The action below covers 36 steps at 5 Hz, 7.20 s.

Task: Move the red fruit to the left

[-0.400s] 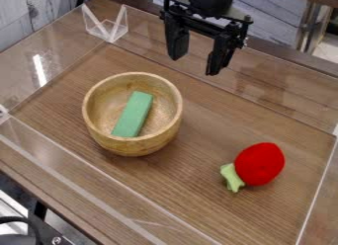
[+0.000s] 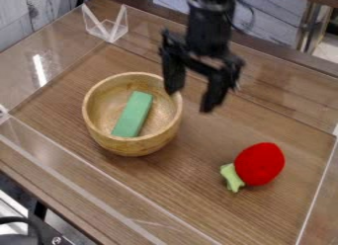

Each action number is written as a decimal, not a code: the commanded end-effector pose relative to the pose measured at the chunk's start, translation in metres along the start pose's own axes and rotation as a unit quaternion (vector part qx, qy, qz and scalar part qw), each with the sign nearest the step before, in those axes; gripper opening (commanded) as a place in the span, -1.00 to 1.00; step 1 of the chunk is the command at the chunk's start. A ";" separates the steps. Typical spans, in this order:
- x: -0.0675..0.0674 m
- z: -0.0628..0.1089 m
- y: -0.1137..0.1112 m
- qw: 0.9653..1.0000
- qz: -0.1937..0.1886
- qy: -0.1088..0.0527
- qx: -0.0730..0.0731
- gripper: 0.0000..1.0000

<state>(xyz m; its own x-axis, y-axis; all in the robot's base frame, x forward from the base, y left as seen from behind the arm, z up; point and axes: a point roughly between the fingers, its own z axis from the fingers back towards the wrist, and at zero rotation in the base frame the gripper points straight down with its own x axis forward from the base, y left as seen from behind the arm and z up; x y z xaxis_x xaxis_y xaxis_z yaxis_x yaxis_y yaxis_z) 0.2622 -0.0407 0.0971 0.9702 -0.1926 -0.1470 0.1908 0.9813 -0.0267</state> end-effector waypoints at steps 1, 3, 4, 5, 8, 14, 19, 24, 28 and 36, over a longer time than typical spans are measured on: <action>0.003 0.016 -0.043 0.996 -0.084 -0.042 0.011 1.00; 0.006 0.004 -0.114 0.980 -0.188 -0.051 0.036 1.00; 0.005 -0.006 -0.116 0.981 -0.181 -0.047 0.051 1.00; -0.001 -0.004 -0.105 0.982 -0.172 -0.050 0.068 1.00; 0.017 0.006 -0.084 0.978 -0.166 -0.077 0.104 1.00; 0.006 -0.010 -0.077 0.971 -0.165 -0.132 0.113 1.00; 0.031 -0.021 -0.104 0.964 -0.196 -0.159 0.089 1.00; 0.031 -0.035 -0.099 0.963 -0.180 -0.192 0.062 1.00; 0.027 -0.042 -0.107 0.974 -0.122 -0.185 0.044 1.00; 0.025 -0.036 -0.088 0.971 -0.173 -0.159 0.033 1.00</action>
<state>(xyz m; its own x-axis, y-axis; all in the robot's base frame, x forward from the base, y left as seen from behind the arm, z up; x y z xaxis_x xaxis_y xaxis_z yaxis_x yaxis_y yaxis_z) 0.2557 -0.1306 0.0492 0.8449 -0.5189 0.1299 0.5183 0.8542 0.0414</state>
